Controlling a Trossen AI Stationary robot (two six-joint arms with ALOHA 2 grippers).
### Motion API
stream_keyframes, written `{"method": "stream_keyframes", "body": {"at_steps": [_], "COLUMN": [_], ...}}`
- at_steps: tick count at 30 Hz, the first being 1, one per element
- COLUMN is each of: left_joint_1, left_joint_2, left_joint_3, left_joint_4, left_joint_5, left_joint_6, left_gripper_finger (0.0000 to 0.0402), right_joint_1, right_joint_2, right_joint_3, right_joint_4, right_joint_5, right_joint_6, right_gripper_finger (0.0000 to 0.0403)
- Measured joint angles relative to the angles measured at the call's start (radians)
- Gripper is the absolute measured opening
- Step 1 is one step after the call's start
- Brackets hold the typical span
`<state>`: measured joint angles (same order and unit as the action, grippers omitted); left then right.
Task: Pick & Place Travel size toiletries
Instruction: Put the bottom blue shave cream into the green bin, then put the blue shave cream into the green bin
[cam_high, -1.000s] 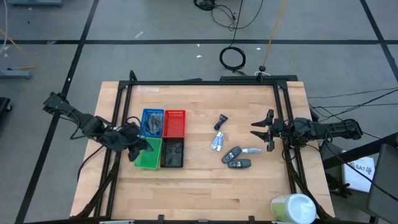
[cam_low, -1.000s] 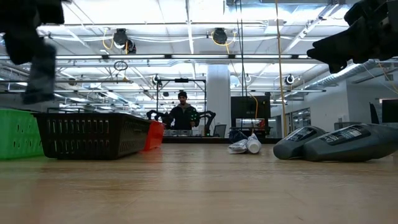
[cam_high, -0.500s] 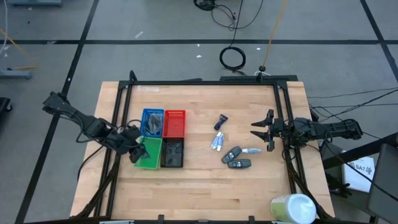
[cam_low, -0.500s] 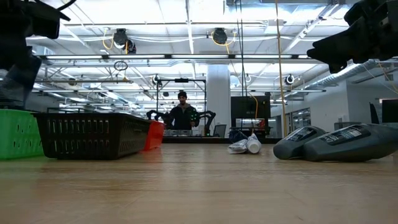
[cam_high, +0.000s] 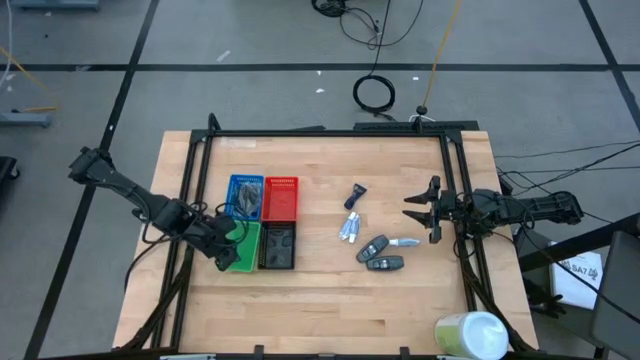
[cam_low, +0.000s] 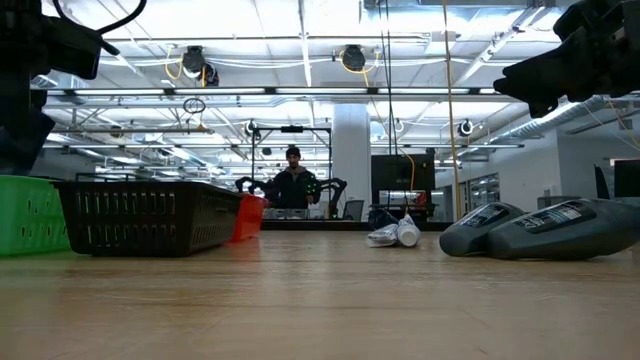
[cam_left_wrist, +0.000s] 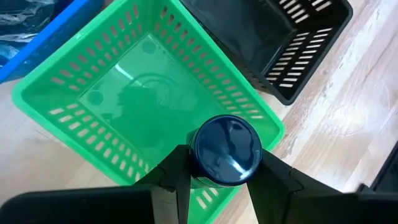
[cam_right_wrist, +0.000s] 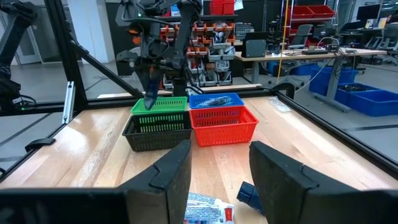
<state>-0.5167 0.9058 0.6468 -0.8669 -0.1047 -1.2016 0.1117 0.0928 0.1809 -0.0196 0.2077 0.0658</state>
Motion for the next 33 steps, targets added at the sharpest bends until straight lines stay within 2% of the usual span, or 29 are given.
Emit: {"method": "stream_keyframes", "body": {"at_steps": [20,28,33], "left_joint_1": [0.0,0.0,0.0], "left_joint_2": [-0.001,-0.005,-0.005], "left_joint_3": [0.0,0.0,0.0], "left_joint_4": [0.02,0.02,0.025], "left_joint_5": [-0.052,-0.052,-0.017], "left_joint_6": [-0.035,-0.03,-0.032], "left_gripper_finger": [0.0181,0.0171,0.016], "right_joint_1": [0.0,0.0,0.0], "right_joint_2": [0.0,0.0,0.0], "right_joint_3": [0.0,0.0,0.0], "right_joint_4": [0.0,0.0,0.0], "right_joint_5": [0.0,0.0,0.0], "right_joint_6": [0.001,0.001,0.001], "right_gripper_finger": [0.015,0.015,0.015]}}
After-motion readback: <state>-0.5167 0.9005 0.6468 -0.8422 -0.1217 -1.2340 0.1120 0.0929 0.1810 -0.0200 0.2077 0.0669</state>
